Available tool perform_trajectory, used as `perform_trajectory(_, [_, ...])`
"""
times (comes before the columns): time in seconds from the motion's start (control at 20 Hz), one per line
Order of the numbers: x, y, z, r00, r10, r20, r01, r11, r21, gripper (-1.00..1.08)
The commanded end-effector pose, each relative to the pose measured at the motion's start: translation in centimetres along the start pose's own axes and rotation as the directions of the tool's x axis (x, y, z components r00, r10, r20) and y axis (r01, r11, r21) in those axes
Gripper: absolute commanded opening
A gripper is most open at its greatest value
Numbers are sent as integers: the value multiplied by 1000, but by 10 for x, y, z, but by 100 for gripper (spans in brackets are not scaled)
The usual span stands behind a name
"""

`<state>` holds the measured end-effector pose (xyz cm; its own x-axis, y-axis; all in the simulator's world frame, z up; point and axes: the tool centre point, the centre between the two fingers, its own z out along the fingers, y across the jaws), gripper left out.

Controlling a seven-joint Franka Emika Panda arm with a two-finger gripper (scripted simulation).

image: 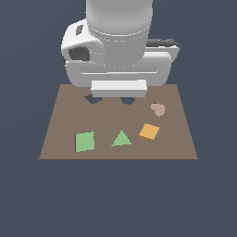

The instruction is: Insert a designated object into the corresponding slot on a board.

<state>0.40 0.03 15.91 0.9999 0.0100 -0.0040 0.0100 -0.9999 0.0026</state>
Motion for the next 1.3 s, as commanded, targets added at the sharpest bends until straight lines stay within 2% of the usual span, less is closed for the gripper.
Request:
perform_trajectory(0.0, [0,0,0,1000,0,0,0,1000,0,100])
perform_trajectory(0.4, [4,-2,4,999,-48,0,48,999,0,100])
perform_trajectory(0.8, [18,-8,17,981,-193,-1,193,981,1,100])
perform_trajectory(1.05, [30,-17,30,943,-334,-2,334,943,1,100])
perform_trajectory(1.25, [41,-28,43,882,-472,-3,472,882,1,100])
